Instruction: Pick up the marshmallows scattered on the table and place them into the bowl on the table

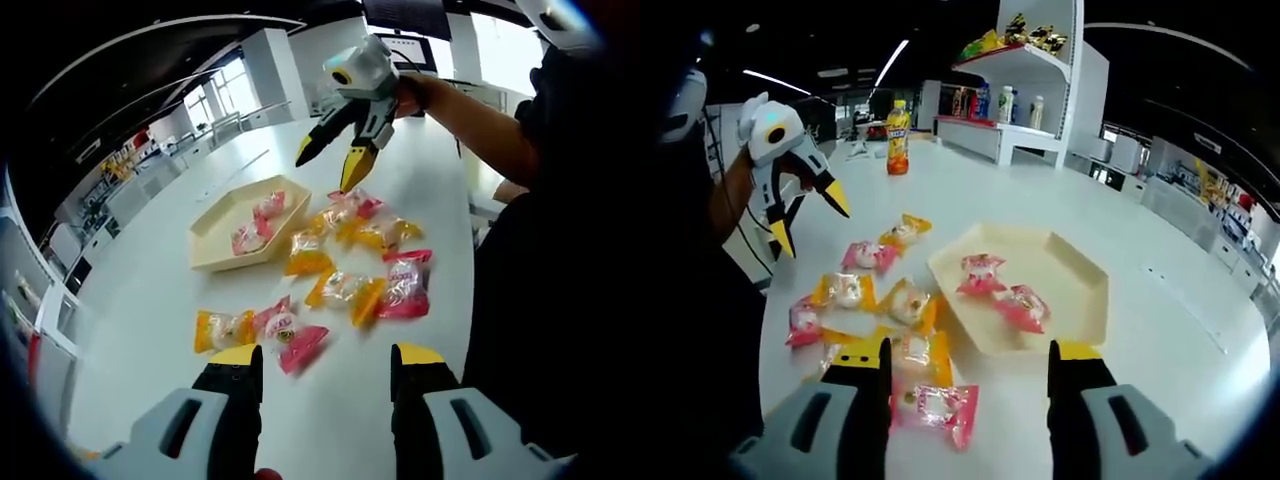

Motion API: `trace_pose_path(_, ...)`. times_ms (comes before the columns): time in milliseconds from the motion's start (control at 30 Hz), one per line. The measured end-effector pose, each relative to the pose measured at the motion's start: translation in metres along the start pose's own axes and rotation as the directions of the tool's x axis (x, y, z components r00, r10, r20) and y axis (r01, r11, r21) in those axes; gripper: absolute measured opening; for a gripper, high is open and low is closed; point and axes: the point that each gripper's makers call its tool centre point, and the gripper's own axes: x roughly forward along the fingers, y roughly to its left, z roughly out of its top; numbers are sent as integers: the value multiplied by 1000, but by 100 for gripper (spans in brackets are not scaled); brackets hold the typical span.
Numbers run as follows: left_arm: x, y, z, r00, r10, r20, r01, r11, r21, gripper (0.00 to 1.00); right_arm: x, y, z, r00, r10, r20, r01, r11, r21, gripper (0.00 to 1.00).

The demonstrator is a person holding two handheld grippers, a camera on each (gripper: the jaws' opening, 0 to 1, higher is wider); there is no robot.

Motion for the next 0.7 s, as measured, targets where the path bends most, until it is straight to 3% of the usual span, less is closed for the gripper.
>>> trace_pose_path(700, 1, -1, -2, 1000, -2, -3, 2, 1000, -2, 50, 2, 11, -8, 998, 33, -49, -34, 999, -10, 62)
